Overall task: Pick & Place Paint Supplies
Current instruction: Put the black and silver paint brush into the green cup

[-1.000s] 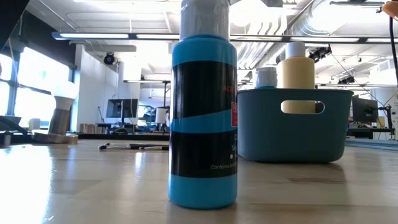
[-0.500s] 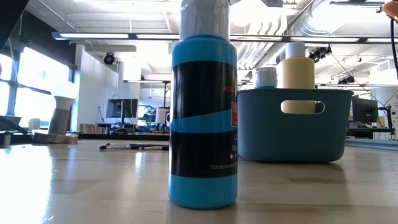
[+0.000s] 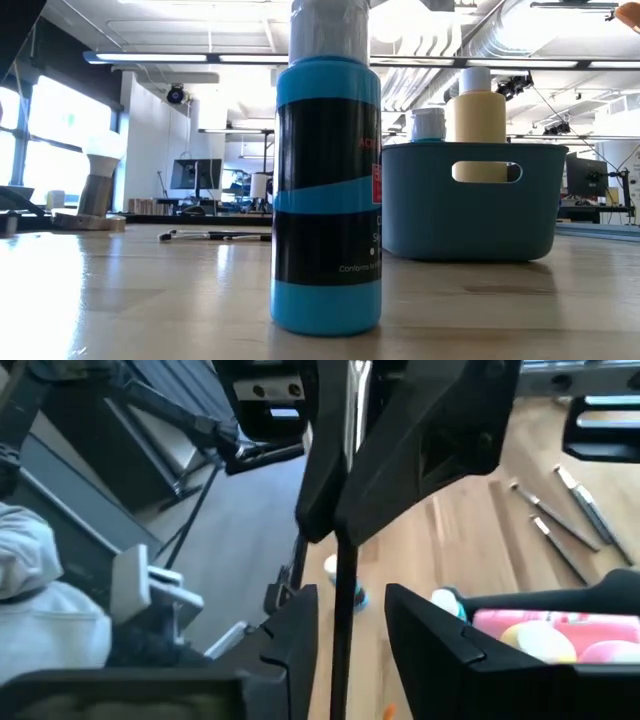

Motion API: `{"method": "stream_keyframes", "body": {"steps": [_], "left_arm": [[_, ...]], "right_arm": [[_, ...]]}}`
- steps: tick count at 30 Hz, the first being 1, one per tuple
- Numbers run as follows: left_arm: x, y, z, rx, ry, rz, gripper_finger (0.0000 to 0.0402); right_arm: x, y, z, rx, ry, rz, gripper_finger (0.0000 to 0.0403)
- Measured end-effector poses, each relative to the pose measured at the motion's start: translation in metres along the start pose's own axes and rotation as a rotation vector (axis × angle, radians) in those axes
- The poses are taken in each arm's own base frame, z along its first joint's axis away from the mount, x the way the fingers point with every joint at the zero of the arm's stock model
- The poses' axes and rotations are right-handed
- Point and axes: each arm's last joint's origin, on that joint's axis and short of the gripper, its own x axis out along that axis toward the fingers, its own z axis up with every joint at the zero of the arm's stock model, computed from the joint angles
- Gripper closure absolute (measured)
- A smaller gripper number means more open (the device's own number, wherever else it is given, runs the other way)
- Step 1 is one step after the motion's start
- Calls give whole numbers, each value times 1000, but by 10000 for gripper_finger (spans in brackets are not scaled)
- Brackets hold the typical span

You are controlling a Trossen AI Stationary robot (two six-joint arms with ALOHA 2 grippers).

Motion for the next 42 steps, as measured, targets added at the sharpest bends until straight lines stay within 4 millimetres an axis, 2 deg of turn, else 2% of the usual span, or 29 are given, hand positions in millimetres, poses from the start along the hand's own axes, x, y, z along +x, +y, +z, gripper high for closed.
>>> {"method": "stream_keyframes", "body": {"steps": [14, 29, 36, 42], "left_arm": [[-1, 8, -4, -41, 41, 44, 390], [-1, 7, -3, -33, 42, 42, 389], [-1, 6, 0, -39, 21, 18, 344], [-6, 10, 11, -12, 29, 14, 335]], "right_arm": [[3, -13, 10, -7, 25, 52, 317], [3, -11, 12, -71, -3, 59, 390], [3, -11, 13, -108, -16, 59, 393], [-4, -12, 14, -112, -44, 56, 394]]}}
